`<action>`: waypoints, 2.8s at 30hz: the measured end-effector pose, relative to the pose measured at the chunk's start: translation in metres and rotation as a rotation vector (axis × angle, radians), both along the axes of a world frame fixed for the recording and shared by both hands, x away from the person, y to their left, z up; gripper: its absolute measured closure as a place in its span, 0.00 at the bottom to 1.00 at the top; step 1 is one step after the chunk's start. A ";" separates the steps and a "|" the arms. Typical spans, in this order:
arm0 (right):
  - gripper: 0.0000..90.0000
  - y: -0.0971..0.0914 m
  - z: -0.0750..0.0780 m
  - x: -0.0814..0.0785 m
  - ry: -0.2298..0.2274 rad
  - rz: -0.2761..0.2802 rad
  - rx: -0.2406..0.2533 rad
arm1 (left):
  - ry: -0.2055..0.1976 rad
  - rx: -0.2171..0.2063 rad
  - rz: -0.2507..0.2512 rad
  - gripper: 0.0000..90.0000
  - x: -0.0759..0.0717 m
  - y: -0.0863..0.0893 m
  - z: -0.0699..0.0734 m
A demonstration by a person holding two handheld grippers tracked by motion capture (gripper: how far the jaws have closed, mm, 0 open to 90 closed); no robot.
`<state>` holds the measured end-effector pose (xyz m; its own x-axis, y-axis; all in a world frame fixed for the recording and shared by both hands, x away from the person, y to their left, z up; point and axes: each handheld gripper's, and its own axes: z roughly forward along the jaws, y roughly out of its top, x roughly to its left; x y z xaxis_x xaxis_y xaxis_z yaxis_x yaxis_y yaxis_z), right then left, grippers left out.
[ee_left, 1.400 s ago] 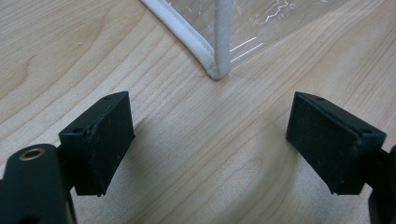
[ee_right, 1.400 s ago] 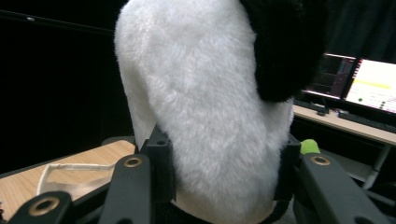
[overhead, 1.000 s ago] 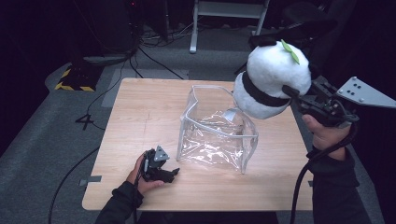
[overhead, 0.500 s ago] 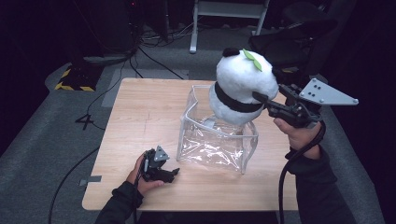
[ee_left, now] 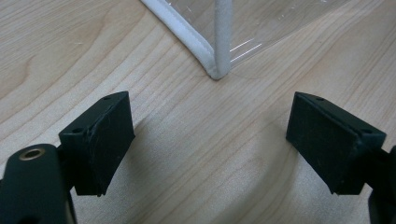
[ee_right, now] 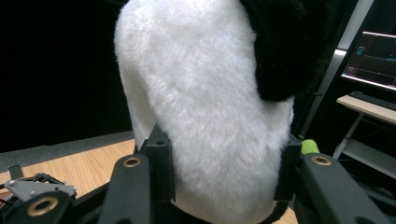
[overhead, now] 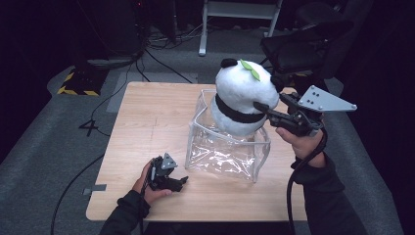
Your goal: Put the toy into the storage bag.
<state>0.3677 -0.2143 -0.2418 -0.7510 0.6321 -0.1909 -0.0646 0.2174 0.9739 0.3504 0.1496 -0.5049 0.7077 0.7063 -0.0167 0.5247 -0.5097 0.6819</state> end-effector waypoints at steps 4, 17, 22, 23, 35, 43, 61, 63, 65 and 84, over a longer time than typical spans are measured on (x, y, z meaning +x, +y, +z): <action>0.61 0.003 -0.005 0.002 0.013 0.007 -0.001 | 0.000 -0.001 0.001 0.17 0.000 0.000 0.000; 0.60 0.014 -0.015 0.002 0.034 0.031 -0.031 | -0.001 0.000 0.001 0.17 0.000 0.000 0.000; 0.60 0.016 -0.014 -0.005 0.014 0.050 -0.037 | -0.001 0.000 0.000 0.17 0.000 0.000 0.000; 0.60 0.017 -0.012 -0.007 0.007 0.057 -0.038 | 0.000 0.000 0.000 0.17 0.000 0.000 0.000; 0.60 0.029 -0.009 -0.017 -0.006 0.122 -0.063 | 0.003 -0.001 0.000 0.17 0.000 0.000 0.000; 0.59 0.017 -0.018 -0.010 0.055 0.117 -0.037 | 0.003 -0.001 -0.001 0.17 0.000 0.000 0.000; 0.56 0.026 -0.067 0.015 0.200 0.101 -0.135 | 0.000 0.000 -0.003 0.17 0.000 0.000 0.000; 0.56 0.025 -0.070 0.016 0.210 0.102 -0.136 | 0.001 0.000 -0.002 0.17 0.000 0.000 0.000; 0.56 0.025 -0.071 0.017 0.215 0.104 -0.134 | 0.001 0.000 -0.003 0.17 0.000 0.000 0.000; 0.46 0.026 -0.084 0.027 0.296 0.109 -0.185 | 0.001 0.000 -0.003 0.17 0.000 0.000 0.000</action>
